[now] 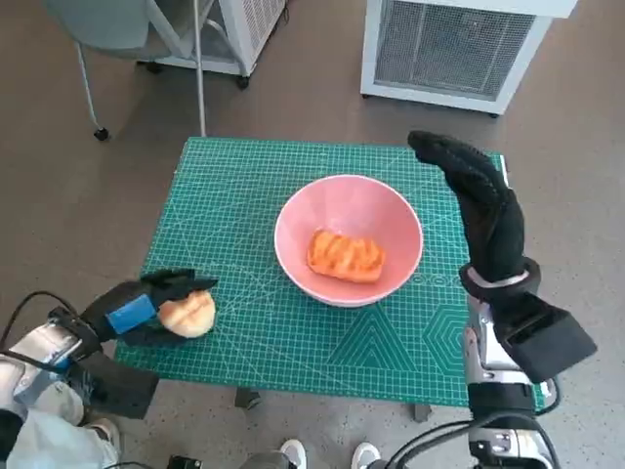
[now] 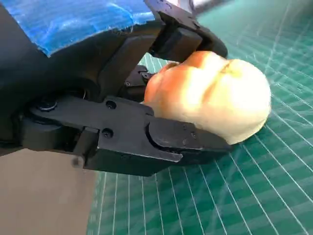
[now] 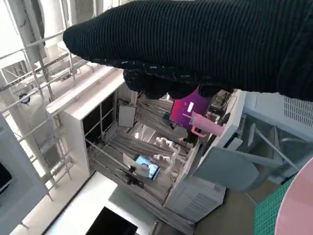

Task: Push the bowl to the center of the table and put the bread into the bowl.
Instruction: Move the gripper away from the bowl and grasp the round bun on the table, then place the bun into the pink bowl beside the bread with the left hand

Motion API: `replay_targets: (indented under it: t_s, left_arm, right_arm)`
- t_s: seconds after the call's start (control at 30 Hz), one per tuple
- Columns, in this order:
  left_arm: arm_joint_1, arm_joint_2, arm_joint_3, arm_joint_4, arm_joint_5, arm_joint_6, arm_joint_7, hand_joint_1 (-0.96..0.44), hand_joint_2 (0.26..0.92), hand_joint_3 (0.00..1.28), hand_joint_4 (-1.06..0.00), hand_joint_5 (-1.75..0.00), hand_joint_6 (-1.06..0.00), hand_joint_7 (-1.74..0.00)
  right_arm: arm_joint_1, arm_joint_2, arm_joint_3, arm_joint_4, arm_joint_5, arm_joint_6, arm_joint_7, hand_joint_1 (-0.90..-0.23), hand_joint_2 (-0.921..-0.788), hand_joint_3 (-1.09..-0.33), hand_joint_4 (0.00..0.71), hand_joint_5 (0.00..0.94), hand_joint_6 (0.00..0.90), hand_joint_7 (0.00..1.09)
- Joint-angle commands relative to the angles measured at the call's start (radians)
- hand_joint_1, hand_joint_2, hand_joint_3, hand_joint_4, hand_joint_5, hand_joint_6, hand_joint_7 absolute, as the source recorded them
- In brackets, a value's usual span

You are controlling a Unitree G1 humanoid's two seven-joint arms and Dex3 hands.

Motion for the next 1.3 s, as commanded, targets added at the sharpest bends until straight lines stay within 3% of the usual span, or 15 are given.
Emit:
replay_targets:
  t_s: [0.03, 0.17, 0.4, 0.7, 0.87, 1.07, 1.3]
  left_arm:
    - [-0.007, -0.024, -0.074, 0.066, 0.055, -0.011, 0.023, 0.0, 0.921, 0.29, -0.44, -1.33, -0.39, -1.45]
    - [-0.017, -0.018, -0.093, 0.07, 0.046, -0.009, 0.021, 0.0, 0.921, 0.24, -0.47, -1.3, -0.46, -1.43]
    - [-0.018, 0.008, -0.068, 0.017, -0.029, -0.031, -0.028, 0.0, 0.921, 0.21, -0.51, -1.33, -0.49, -1.35]
    - [-0.016, 0.039, 0.067, -0.159, -0.25, -0.097, -0.124, 0.0, 0.921, 0.22, -0.5, -1.37, -0.47, -1.32]
    - [-0.036, 0.038, 0.154, -0.315, -0.337, -0.086, -0.189, 0.0, 0.921, 0.2, -0.52, -1.31, -0.5, -1.33]
    - [-0.124, -0.018, 0.22, -0.458, -0.379, -0.039, -0.244, 0.0, 0.921, 0.14, -0.6, -1.22, -0.55, -1.28]
    - [-0.289, -0.165, 0.191, -0.477, -0.345, -0.007, -0.242, 0.0, 0.921, 0.13, -0.62, -1.21, -0.55, -1.27]
  right_arm:
    - [0.017, -0.001, -0.001, 0.012, -0.002, 0.013, 0.003, -0.652, -0.921, -0.81, 0.245, 0.002, -0.001, 0.64]
    - [0.018, 0.0, -0.001, 0.014, 0.002, 0.014, 0.005, -0.655, -0.921, -0.809, 0.246, 0.002, -0.001, 0.64]
    - [0.02, 0.0, -0.002, 0.01, 0.006, 0.016, 0.006, -0.656, -0.921, -0.809, 0.246, 0.002, -0.001, 0.64]
    - [0.012, -0.003, -0.005, 0.018, 0.01, 0.018, 0.01, -0.657, -0.921, -0.809, 0.246, 0.002, -0.001, 0.64]
    - [0.005, -0.004, -0.006, 0.029, 0.013, 0.016, 0.014, -0.66, -0.921, -0.809, 0.246, 0.002, -0.001, 0.64]
    - [-0.003, -0.003, -0.007, 0.04, 0.008, 0.01, 0.015, -0.66, -0.921, -0.808, 0.246, 0.002, -0.001, 0.64]
    - [-0.011, -0.001, -0.006, 0.061, 0.006, -0.003, 0.018, -0.659, -0.921, -0.807, 0.247, 0.002, -0.001, 0.64]
